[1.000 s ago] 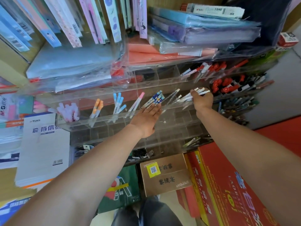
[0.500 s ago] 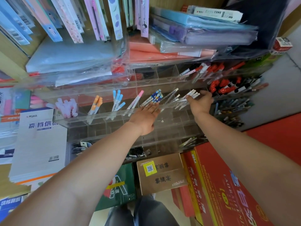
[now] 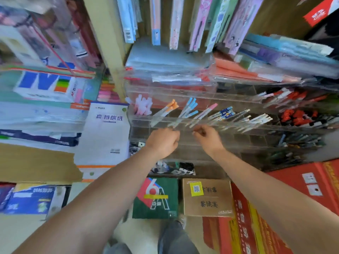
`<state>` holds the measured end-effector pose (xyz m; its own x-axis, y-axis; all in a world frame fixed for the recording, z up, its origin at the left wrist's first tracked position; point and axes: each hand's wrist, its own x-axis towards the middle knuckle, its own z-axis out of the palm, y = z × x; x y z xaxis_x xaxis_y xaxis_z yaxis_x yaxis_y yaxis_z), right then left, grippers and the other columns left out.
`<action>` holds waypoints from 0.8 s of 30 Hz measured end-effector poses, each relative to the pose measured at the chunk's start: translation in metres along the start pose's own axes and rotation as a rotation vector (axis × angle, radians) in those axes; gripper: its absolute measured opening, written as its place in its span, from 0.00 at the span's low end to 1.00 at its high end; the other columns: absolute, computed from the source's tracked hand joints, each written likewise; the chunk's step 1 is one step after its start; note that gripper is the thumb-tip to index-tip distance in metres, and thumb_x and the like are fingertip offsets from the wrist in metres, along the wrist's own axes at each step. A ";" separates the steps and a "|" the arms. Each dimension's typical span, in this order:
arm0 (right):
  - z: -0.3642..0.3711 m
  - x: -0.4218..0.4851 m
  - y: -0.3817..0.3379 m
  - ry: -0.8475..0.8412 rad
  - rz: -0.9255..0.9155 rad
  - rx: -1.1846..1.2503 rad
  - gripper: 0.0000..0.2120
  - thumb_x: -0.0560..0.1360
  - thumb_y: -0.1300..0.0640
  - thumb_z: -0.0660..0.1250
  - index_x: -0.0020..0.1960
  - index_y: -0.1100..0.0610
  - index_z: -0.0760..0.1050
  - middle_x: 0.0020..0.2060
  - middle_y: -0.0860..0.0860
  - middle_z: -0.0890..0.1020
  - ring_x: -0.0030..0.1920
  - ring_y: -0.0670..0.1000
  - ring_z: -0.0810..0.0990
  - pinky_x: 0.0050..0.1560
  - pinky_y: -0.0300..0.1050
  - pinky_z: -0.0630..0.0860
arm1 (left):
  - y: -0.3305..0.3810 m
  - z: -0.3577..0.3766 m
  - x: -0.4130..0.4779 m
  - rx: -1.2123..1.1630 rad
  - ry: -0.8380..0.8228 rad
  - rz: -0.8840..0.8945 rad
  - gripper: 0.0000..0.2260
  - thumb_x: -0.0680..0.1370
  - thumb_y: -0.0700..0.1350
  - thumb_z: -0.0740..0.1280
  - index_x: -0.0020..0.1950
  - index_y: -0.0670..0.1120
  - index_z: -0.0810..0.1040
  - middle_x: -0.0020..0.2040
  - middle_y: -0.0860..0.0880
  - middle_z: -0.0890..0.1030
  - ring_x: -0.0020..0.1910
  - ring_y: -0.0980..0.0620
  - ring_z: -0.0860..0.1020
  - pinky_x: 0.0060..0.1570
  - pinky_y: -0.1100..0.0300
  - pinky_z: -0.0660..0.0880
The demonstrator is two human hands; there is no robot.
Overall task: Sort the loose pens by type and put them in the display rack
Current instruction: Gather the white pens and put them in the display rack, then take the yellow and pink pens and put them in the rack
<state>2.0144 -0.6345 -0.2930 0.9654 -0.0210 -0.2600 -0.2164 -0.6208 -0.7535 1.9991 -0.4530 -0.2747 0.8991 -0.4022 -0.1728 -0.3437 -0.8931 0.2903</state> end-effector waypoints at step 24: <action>0.525 -0.096 -0.228 -0.321 -0.089 -1.131 0.32 0.75 0.51 0.65 0.73 0.57 0.55 0.74 0.60 0.54 0.74 0.62 0.54 0.72 0.57 0.58 | -0.489 0.071 -0.443 -0.147 -0.219 -0.728 0.21 0.78 0.49 0.62 0.69 0.46 0.69 0.66 0.45 0.73 0.65 0.43 0.70 0.63 0.49 0.67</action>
<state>1.8949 -0.0796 -0.4137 0.8550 0.1553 -0.4949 0.2577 -0.9552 0.1454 1.7496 0.1477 -0.4072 0.8050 0.2315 -0.5462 0.3669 -0.9178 0.1517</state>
